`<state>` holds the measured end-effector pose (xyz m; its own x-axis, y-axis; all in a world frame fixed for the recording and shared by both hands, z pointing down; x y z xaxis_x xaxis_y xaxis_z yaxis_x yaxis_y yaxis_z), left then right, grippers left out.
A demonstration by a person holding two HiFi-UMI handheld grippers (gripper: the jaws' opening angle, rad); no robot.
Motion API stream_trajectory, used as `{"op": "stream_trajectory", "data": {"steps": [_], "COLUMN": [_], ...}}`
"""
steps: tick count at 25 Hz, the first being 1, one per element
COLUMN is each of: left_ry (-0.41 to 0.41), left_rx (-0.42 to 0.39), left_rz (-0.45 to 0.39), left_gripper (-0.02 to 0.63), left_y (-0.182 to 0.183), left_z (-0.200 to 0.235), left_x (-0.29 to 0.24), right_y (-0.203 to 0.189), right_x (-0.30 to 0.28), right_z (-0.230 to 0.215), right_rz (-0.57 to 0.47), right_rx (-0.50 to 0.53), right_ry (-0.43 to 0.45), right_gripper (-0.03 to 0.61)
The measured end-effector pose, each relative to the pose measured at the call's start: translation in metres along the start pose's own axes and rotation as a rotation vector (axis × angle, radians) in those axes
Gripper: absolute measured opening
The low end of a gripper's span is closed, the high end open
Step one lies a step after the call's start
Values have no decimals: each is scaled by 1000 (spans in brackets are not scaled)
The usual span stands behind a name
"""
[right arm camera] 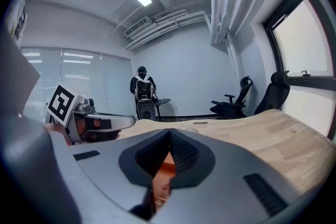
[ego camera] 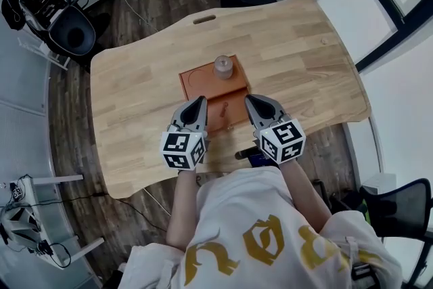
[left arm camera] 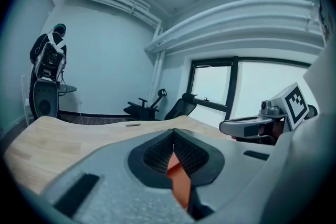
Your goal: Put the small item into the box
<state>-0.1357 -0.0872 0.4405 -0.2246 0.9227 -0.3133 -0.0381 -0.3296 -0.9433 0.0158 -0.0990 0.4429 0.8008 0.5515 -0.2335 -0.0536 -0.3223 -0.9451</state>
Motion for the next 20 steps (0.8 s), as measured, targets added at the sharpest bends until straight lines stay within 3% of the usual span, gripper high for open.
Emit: {"op": "stream_trajectory", "data": {"steps": [20], "left_ry": [-18], "left_rx": [13], "left_rz": [4], "left_gripper": [9], "left_y": [2], "left_z": [0], "left_x": [1], "right_y": [-3], "right_x": [-8], "right_z": [10], "right_rz": [34], "right_rx": [22], "right_ry": [29], "right_gripper": [11]}}
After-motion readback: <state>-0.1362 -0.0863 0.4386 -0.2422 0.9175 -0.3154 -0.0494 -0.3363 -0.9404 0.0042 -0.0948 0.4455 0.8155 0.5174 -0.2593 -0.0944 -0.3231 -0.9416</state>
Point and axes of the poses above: the fingertips, and each gripper's own axes: x backward along the fingers, z to its left, y out of its top, the point moved 3 cm from there along x, backward along the fingers, and after that the axes turned 11 degrees about y, right-handed, at the moved point
